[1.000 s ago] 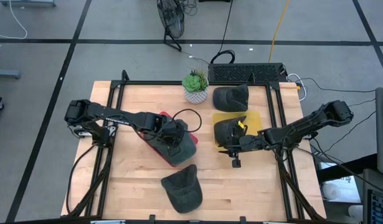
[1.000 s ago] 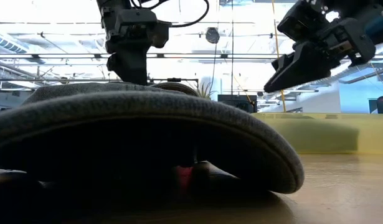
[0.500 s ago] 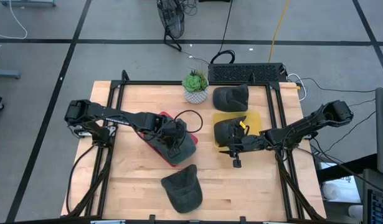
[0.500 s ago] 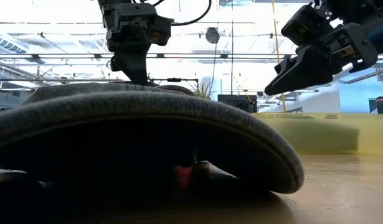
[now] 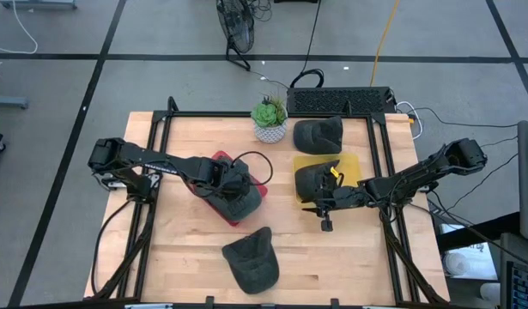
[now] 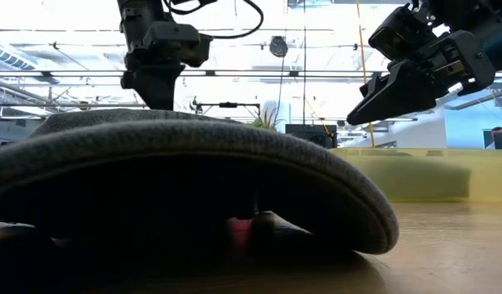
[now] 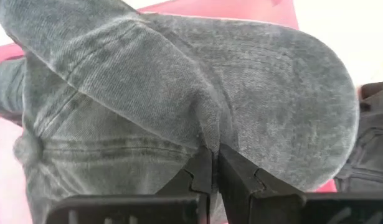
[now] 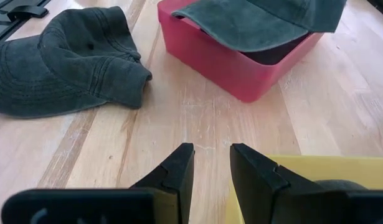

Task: Pick & Place hat
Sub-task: Put the dark gray cap into the red bin

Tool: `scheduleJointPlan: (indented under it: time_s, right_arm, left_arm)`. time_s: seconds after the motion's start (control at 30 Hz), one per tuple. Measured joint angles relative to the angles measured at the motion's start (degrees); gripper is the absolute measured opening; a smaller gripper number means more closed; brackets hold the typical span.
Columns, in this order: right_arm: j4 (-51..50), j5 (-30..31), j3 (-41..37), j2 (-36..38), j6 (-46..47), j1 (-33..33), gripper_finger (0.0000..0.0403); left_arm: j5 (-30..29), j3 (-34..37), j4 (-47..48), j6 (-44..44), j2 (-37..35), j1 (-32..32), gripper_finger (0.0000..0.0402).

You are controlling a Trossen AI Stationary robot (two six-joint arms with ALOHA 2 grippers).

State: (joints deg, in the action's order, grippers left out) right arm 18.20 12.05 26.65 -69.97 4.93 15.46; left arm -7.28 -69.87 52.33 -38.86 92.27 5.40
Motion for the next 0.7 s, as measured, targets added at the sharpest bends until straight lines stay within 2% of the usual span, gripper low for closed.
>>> scheduleJointPlan:
  time_s: [0.17,0.37,0.53,0.7]
  right_arm:
    - [0.0,-0.1,0.0,0.0,0.0,0.0,0.0091]
    - [-0.1,-0.1,0.0,0.0,-0.2,0.0,0.0091]
    - [-0.1,-0.1,0.0,0.0,-0.2,0.0,0.0091]
    - [0.0,-0.1,0.0,0.0,-0.7,0.0,0.0091]
  left_arm:
    - [-1.1,-0.3,0.6,-1.1,-2.0,0.6,0.0008]
    - [-3.7,-0.5,3.4,-4.2,-3.5,0.9,0.0021]
    - [-6.5,-0.5,5.8,-7.5,-3.5,2.0,0.0007]
    - [-6.8,0.7,3.2,-10.6,-3.3,3.4,0.0030]
